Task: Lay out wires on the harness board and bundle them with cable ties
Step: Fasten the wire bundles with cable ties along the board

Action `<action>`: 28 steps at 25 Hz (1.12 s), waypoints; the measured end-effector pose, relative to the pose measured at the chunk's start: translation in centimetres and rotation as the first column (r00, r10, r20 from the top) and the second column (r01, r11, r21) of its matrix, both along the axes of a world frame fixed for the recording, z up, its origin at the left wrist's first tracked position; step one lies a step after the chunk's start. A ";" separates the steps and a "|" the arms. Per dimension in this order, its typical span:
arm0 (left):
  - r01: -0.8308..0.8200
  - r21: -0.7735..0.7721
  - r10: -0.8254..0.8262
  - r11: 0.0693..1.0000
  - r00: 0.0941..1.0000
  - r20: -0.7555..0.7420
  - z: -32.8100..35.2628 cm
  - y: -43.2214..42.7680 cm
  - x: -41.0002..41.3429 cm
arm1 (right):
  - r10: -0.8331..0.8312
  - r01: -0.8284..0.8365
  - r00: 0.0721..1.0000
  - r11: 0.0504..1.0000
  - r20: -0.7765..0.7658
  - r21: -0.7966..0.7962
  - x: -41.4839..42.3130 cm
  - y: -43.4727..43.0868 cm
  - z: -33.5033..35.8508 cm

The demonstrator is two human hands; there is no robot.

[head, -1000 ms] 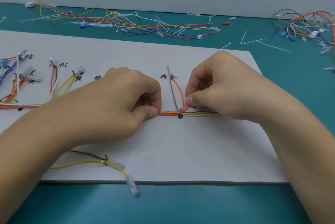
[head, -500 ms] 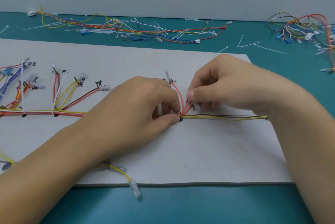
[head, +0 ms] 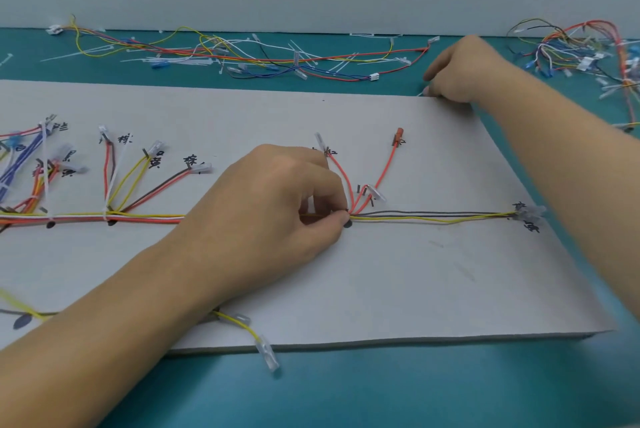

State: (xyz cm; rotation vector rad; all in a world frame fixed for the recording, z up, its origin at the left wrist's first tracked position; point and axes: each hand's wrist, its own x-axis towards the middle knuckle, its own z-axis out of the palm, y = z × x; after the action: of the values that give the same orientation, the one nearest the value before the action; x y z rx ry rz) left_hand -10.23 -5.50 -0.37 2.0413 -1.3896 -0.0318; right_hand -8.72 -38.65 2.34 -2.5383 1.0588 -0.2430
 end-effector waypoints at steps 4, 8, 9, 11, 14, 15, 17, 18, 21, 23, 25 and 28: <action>0.028 -0.002 -0.028 1.000 0.999 0.016 0.0 -0.2 0.2 | 0.026 -0.025 0.999 0.998 0.019 -0.054 0.8 -1.6 -0.9; 0.029 0.016 -0.030 0.999 0.999 0.039 0.1 0.0 0.5 | 0.060 -0.090 0.991 0.960 -0.122 -0.265 1.3 -2.4 -1.6; 0.034 0.017 -0.035 0.999 0.999 0.039 0.1 0.0 0.5 | 0.071 -0.108 0.986 0.960 -0.148 -0.259 1.3 -2.5 -1.6; 0.043 0.013 -0.043 0.999 0.998 0.040 0.1 0.0 0.5 | 0.096 -0.127 0.983 0.972 -0.159 -0.199 1.1 -3.0 -1.1; 0.048 0.011 -0.048 0.999 0.998 0.032 0.2 0.0 0.6 | 0.093 -0.115 0.985 0.982 -0.147 -0.150 0.5 -3.6 -1.0; 0.046 0.011 -0.046 0.999 0.999 0.028 0.2 0.1 0.6 | 0.092 -0.119 0.982 0.979 -0.162 -0.166 0.3 -4.0 -1.2; 0.048 0.009 -0.048 0.999 0.999 0.010 0.1 0.0 0.6 | 0.076 -0.124 0.972 0.969 -0.223 -0.212 0.3 -4.1 -1.5; 0.048 0.007 -0.048 0.999 0.999 0.002 0.1 0.0 0.6 | 0.060 -0.112 0.973 0.968 -0.223 -0.224 0.2 -3.9 -1.3; 0.041 0.009 -0.041 0.999 0.999 0.011 0.1 0.0 0.5 | 0.072 -0.066 0.997 0.975 0.023 -0.210 0.0 -1.2 0.2; 0.003 -0.026 -0.002 1.000 1.000 0.024 0.1 0.1 0.5 | 0.178 -0.157 0.966 0.980 0.189 -0.120 -1.0 3.2 0.9; -0.092 -0.157 0.103 0.983 0.993 0.060 0.4 0.2 0.5 | 0.346 -0.365 0.897 0.931 0.276 0.017 -2.8 8.2 1.5; -0.265 -0.316 0.318 0.911 0.939 0.131 1.4 0.6 0.7 | 0.589 -0.649 0.749 0.745 0.304 0.153 -6.4 13.4 2.9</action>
State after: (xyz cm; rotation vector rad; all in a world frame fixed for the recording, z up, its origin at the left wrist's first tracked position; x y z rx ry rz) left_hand -9.49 -4.89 1.01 2.0106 -1.0969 0.4745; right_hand -15.12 -25.29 5.25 -2.3905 0.0920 -0.1986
